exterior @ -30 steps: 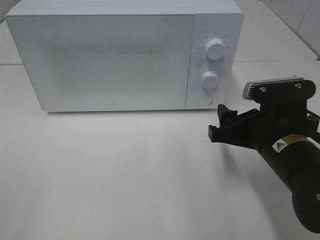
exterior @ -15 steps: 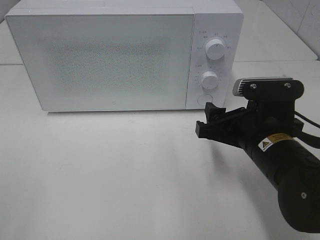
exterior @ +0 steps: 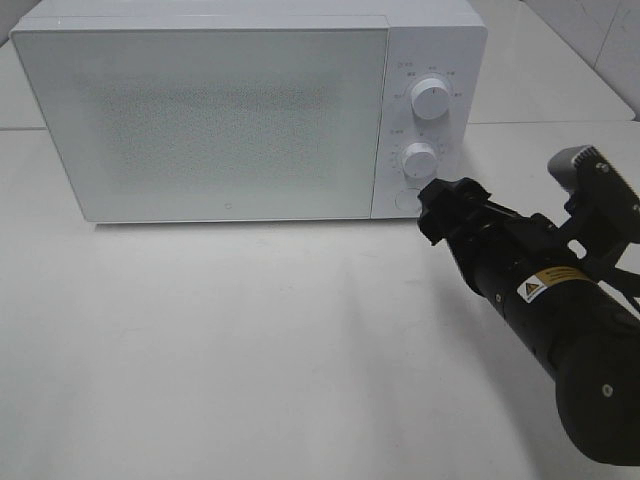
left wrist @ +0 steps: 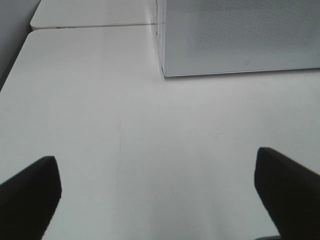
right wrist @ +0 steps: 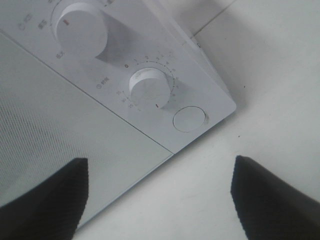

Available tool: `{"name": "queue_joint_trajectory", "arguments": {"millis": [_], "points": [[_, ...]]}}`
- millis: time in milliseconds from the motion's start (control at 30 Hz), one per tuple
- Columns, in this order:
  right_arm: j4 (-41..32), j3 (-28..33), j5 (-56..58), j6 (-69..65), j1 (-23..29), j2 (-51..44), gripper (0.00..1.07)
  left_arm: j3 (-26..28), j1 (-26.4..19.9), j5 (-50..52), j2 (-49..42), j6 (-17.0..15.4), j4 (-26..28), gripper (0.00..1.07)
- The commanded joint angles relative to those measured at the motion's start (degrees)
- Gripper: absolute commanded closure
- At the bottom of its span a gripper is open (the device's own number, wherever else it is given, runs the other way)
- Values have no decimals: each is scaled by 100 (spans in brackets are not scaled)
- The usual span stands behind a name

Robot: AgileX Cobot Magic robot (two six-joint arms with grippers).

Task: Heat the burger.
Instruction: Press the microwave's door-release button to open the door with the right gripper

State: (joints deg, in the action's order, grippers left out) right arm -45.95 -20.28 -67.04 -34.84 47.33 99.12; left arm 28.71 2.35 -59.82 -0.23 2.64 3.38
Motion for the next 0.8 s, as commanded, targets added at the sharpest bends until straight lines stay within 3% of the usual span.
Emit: {"name": "queue_joint_trajectory", "arguments": {"millis": [33,267,367,433,467,533,600,633,800], "points": [[34,-52,23,-1226,17,6,35,-23,-11,34,-120,-46,-17,3],[34,-52,23,-3438,17,6,52,-23,-11,34,-120,-46,-17,3],[34,-52,23,-3678,17,6,55,-23,-11,34,-120,-46,-17,3],[34,-52,23,-4223,17,6,71,-23,-11,34,-120,-46,-17,3],[34,-52,23,-4223,17,6,71,-23,-11,34,-120,-46,-17,3],[6,-52,23,-4343,17,6,88,-23,-11,34,-120,-46,-17,3],[-40,-52,23,-4383,17,6,93,-23,-11,34,-120,-46,-17,3],[-126,-52,23,-4395,17,29,102,-23,-11,34,-120,-46,-17,3],[-138,-52,80,-4395,-6,40,107,-23,-11,34,-120,-46,-17,3]]}}
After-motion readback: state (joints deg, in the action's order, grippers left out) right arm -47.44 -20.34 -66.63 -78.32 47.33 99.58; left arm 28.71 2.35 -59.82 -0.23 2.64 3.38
